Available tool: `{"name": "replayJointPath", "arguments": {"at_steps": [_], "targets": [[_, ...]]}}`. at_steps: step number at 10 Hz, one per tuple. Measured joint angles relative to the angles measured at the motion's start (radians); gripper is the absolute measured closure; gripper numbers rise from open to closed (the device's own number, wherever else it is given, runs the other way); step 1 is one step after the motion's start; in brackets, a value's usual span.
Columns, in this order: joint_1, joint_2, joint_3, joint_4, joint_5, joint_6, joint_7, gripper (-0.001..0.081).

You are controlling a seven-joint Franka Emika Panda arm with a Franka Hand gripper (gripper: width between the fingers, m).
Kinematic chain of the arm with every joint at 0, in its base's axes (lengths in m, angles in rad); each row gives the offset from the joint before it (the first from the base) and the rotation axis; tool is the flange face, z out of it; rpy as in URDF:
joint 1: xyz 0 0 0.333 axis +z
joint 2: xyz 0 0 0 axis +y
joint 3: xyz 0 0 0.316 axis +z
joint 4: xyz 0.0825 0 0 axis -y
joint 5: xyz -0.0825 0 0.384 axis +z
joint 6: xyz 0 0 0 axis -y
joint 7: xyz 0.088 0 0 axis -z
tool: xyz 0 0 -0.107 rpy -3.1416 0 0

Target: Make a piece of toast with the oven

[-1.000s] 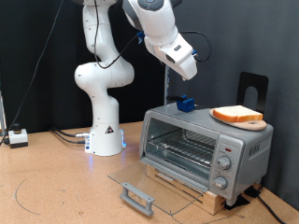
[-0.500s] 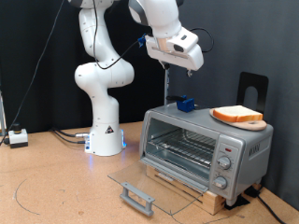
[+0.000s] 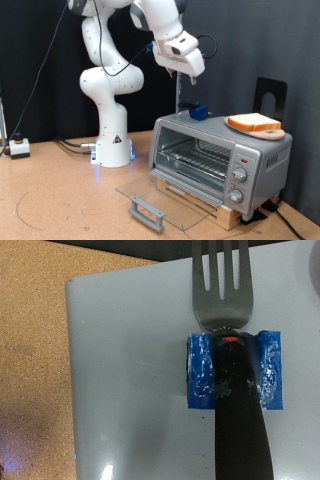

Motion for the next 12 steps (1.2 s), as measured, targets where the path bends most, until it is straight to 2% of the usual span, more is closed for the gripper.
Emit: {"name": "replayJointPath", "arguments": {"at_steps": [3, 5, 9, 12], "targets": [[0.002, 0.014, 0.02, -0.011, -0.001, 0.032, -0.002, -0.0004], [0.009, 0.061, 0.052, -0.029, -0.001, 0.053, -0.003, -0.0004], [0.029, 0.153, 0.117, -0.065, 0.045, 0.207, -0.021, -0.0004], [0.048, 0.199, 0.144, -0.075, 0.081, 0.254, -0.045, -0.0004]]}}
